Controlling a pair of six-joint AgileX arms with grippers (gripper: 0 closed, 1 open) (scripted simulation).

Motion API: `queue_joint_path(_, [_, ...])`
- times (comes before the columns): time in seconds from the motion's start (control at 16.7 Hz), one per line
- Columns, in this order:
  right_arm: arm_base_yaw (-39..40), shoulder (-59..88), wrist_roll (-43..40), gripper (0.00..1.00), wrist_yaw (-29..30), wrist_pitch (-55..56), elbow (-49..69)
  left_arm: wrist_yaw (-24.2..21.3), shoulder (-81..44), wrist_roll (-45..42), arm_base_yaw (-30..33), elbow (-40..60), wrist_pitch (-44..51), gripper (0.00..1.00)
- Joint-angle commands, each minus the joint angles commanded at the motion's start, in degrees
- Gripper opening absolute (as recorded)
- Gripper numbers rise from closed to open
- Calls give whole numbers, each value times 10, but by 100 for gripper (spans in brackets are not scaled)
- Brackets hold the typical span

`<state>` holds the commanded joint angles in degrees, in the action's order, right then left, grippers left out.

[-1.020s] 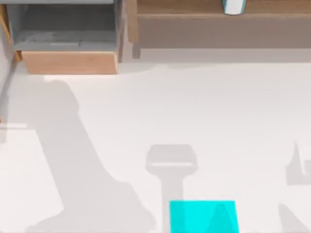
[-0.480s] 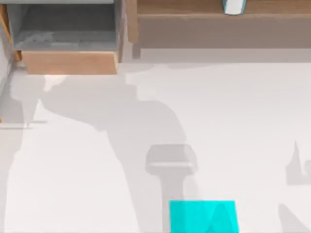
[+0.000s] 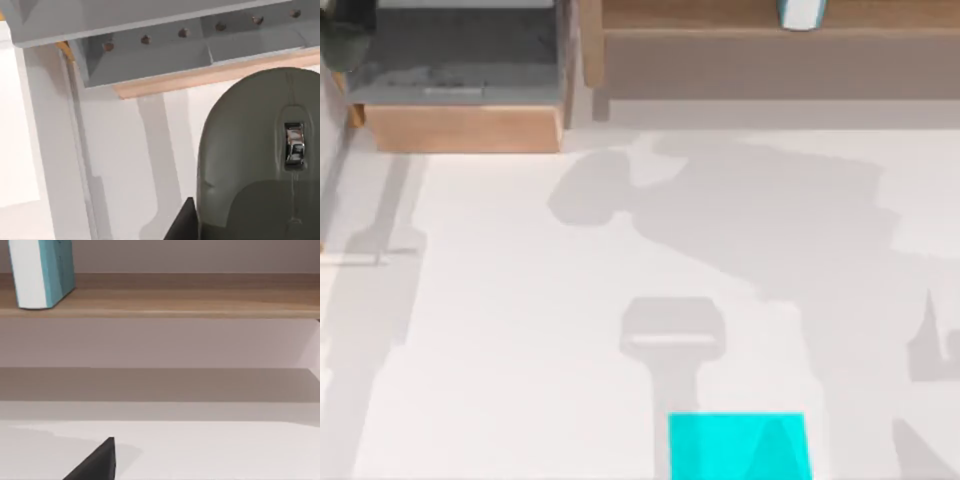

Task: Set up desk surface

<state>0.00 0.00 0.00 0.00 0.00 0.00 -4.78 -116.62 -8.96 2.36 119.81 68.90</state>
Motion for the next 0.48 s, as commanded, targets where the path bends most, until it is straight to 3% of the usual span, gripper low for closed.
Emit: queue_joint_path(0.48, [0, 0, 0, 100, 0, 0, 0, 2, 38, 179, 167, -91, -43, 0])
